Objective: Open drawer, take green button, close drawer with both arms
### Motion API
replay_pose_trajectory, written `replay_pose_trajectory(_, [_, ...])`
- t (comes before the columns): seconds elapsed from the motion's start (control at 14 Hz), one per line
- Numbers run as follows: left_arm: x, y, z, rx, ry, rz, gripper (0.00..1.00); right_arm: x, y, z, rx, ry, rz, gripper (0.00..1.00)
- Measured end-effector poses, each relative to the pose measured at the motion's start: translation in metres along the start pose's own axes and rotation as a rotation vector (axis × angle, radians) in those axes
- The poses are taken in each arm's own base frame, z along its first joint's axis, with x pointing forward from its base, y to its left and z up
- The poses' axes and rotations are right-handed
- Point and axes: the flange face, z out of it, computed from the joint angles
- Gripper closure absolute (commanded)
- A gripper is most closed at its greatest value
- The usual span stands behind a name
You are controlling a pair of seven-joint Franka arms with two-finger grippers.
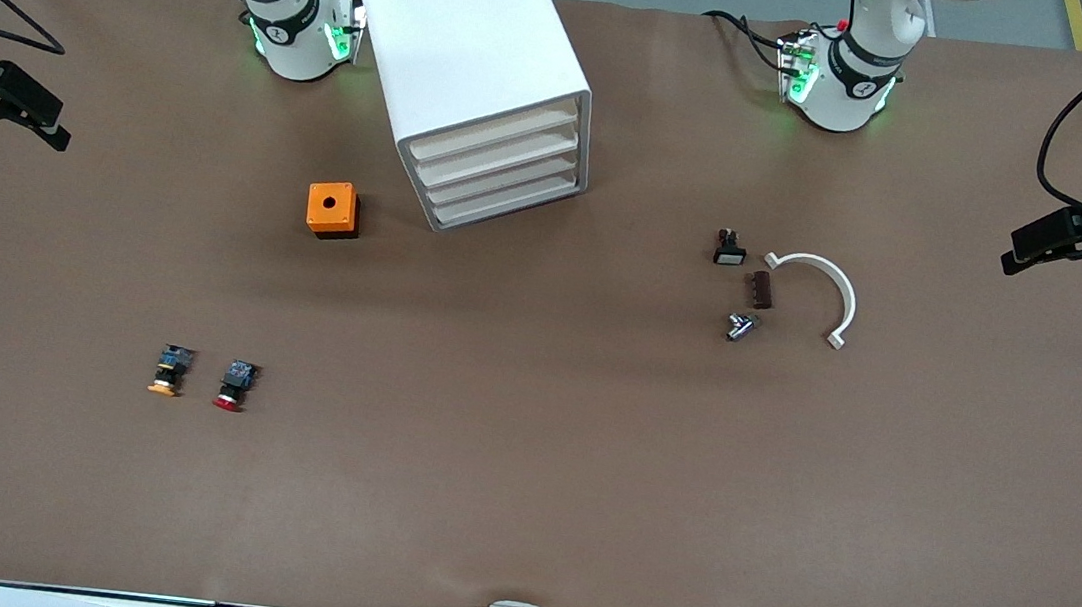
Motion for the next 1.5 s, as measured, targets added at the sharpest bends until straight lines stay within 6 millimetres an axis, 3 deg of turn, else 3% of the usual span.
replay_pose_trajectory(0.71, [0.007,-0.002,0.012,-0.002,-0.023,-0.006,0.01,0.000,0.000,0.001,0.000,-0.004,0.000,0.00])
replay_pose_trajectory(1.07, [0.005,0.023,0.018,-0.158,-0.068,0.006,0.01,-0.001,0.000,0.001,0.000,-0.006,0.000,0.00])
replay_pose_trajectory(1.28, [0.002,0.048,0.017,-0.373,-0.131,-0.038,0.01,-0.001,0.000,0.001,0.000,-0.006,0.000,0.00])
replay_pose_trajectory(1.5, [0.016,0.069,0.038,-0.581,-0.261,-0.175,0.01,-0.001,0.000,0.001,0.000,-0.007,0.000,0.00])
